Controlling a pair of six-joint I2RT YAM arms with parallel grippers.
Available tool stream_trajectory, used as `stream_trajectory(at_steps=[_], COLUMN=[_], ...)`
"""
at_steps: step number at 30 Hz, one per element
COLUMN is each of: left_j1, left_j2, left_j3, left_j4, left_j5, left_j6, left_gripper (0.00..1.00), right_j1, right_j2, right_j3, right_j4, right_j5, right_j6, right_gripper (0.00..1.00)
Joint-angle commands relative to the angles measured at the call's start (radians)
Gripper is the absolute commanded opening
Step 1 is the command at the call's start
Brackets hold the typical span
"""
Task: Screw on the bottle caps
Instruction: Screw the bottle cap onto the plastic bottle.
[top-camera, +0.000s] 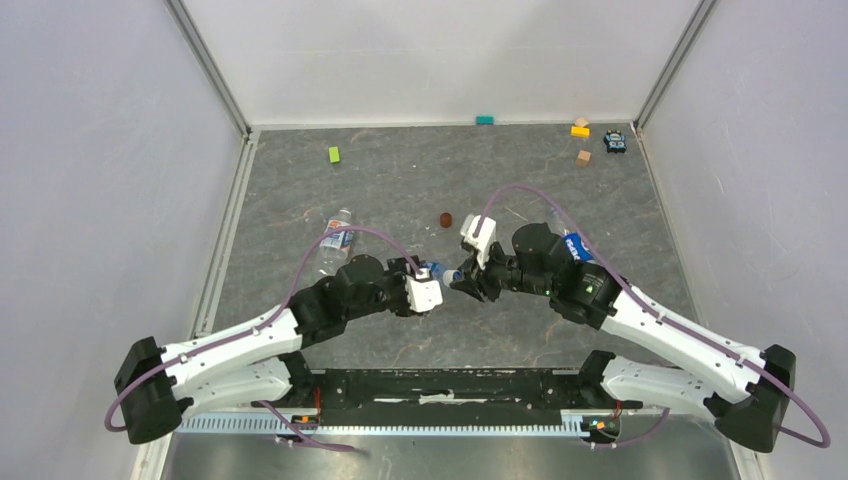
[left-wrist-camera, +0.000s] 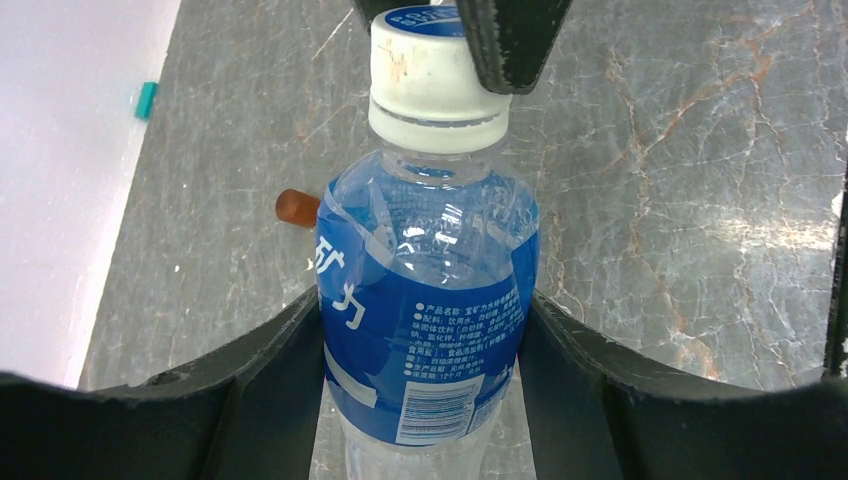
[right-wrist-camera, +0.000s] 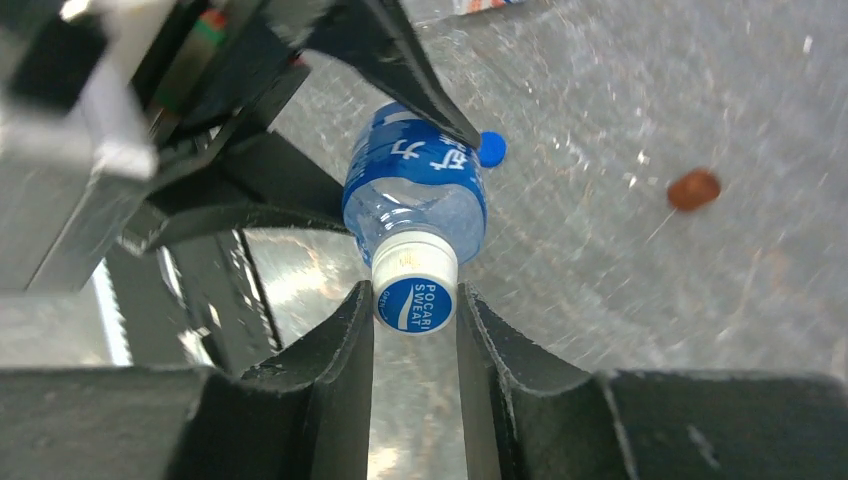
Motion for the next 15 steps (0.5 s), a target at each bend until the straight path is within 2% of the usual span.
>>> stream_trajectory(at_steps=[1, 4, 10, 12, 15], left_j1=[-0.005, -0.005, -0.005, -0.005, -0.005], left_j2=[-0.026, -0.022, -0.017, -0.016, -0.016], left_j3=[0.016, 0.014, 0.014, 0.014, 0.015], left_j4=[0.106, 0.106, 0.103, 0.102, 0.101], left_j5=[-0.018, -0.025, -0.029, -0.028, -0.027], left_j6=[0.018, 0.023, 0.026, 0.025, 0.026], left_gripper=[0.02, 0.02, 0.02, 0.02, 0.02], right_j1=[0.005, 0.005, 0.005, 0.005, 0.005], right_j2=[-0.011, -0.026, -0.106, -0.149, -0.211], right_j3=[0.017, -0.003, -0.023, -0.033, -0.056], right_j4=[0.061, 0.101, 0.200, 0.224, 0.254], right_j5=[0.129, 0.117, 0.108, 0.159, 0.141], right_j6=[0.474, 0.518, 0.370, 0.332, 0.197], right_gripper=[0.00, 0.01, 0.27, 0.32, 0.39])
